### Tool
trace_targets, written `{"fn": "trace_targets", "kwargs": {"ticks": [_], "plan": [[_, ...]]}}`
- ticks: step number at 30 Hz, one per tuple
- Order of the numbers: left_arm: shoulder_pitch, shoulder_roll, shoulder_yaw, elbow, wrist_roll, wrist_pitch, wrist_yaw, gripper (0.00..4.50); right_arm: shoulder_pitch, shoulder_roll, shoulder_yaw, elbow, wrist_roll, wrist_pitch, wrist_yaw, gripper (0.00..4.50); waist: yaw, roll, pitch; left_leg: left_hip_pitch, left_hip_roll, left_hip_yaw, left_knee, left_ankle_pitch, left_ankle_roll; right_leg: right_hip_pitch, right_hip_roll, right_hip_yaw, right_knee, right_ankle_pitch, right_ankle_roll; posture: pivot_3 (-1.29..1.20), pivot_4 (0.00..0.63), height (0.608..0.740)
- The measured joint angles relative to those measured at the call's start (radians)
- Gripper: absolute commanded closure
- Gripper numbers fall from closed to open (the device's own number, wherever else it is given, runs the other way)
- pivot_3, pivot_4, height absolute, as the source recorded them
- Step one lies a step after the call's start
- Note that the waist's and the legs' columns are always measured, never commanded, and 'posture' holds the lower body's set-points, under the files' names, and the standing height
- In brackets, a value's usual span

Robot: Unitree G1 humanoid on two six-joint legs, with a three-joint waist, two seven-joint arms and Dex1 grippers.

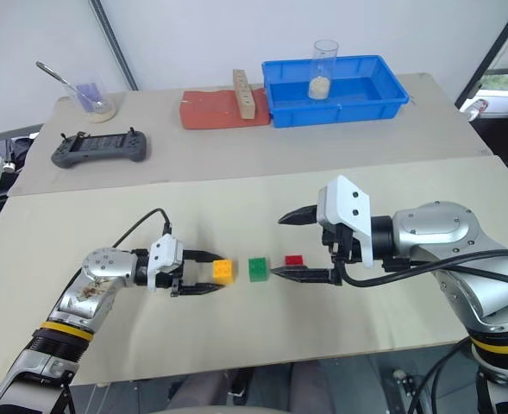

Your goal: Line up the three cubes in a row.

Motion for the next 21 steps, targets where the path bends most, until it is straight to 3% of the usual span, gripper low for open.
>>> {"fn": "trace_targets", "kwargs": {"ticks": [6, 14, 21], "plan": [[0.012, 0.021, 0.006, -0.002, 0.004, -0.004, -0.004, 0.07, 0.000, 0.000, 0.001, 0.019, 0.000, 0.000, 0.015, 0.00, -0.001, 0.000, 0.000, 0.000, 0.000, 0.000, 0.000, 0.000, 0.000, 0.000, 0.000, 0.000, 0.000, 0.000, 0.000, 0.00, 0.150, 0.740], [0.034, 0.257, 0.219, -0.248, -0.093, 0.222, 0.036, 0.07, 0.090, -0.056, -0.122, 0.134, -0.020, -0.098, 0.105, 0.00, 0.001, 0.000, 0.000, 0.001, 0.000, 0.000, 0.000, -0.001, 0.001, -0.001, 0.001, 0.000, 0.000, 0.000, 0.000, 0.00, 0.150, 0.740], [0.042, 0.305, 0.279, -0.360, -0.124, 0.339, 0.089, 0.07, 0.209, -0.094, -0.195, 0.207, -0.061, -0.188, 0.170, 0.00, -0.002, 0.000, 0.000, 0.003, 0.002, 0.003, 0.000, -0.001, 0.001, 0.001, 0.001, 0.001, 0.001, 0.000, 0.000, 0.00, 0.150, 0.740]]}}
